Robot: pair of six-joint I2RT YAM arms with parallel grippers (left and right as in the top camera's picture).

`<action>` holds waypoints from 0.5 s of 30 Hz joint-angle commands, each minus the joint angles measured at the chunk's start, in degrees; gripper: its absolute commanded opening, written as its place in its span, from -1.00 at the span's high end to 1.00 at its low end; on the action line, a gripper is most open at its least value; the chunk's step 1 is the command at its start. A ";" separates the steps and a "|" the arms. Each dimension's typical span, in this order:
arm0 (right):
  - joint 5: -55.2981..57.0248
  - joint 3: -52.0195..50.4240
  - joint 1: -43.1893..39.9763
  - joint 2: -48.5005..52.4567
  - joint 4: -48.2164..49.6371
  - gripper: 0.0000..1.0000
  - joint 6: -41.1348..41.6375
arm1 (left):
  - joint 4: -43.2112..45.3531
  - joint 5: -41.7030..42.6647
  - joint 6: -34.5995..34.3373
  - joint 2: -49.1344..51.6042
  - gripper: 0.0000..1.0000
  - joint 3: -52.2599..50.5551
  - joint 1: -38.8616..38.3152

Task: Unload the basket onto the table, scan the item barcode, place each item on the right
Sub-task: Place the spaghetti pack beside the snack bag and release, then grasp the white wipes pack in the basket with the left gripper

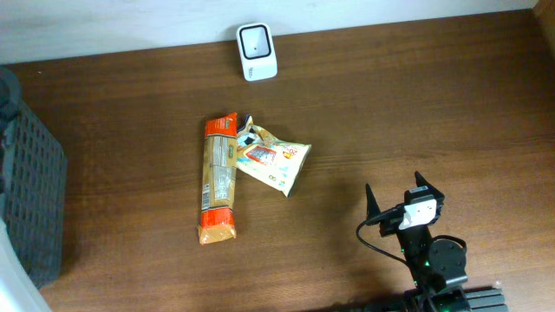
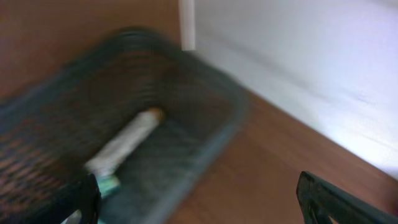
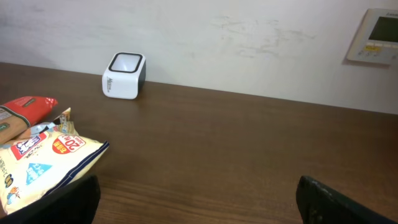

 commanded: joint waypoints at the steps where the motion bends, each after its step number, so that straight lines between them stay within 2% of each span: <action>1: -0.09 -0.42 -0.26 -0.42 -0.20 -0.97 -0.17 | 2.97 -9.97 -2.71 3.08 -0.99 -4.72 4.33; 8: -0.09 -0.42 -0.26 -0.42 -0.20 -0.97 -0.17 | 15.47 -9.66 6.86 10.10 -0.99 -17.77 10.49; 11: -0.09 -0.42 -0.26 -0.42 -0.20 -0.97 -0.17 | 18.05 -8.83 9.35 13.70 -0.99 -19.69 13.46; 15: -0.09 -0.42 -0.26 -0.42 -0.20 -0.97 -0.17 | 21.11 -1.27 14.80 18.36 -0.99 -20.02 18.08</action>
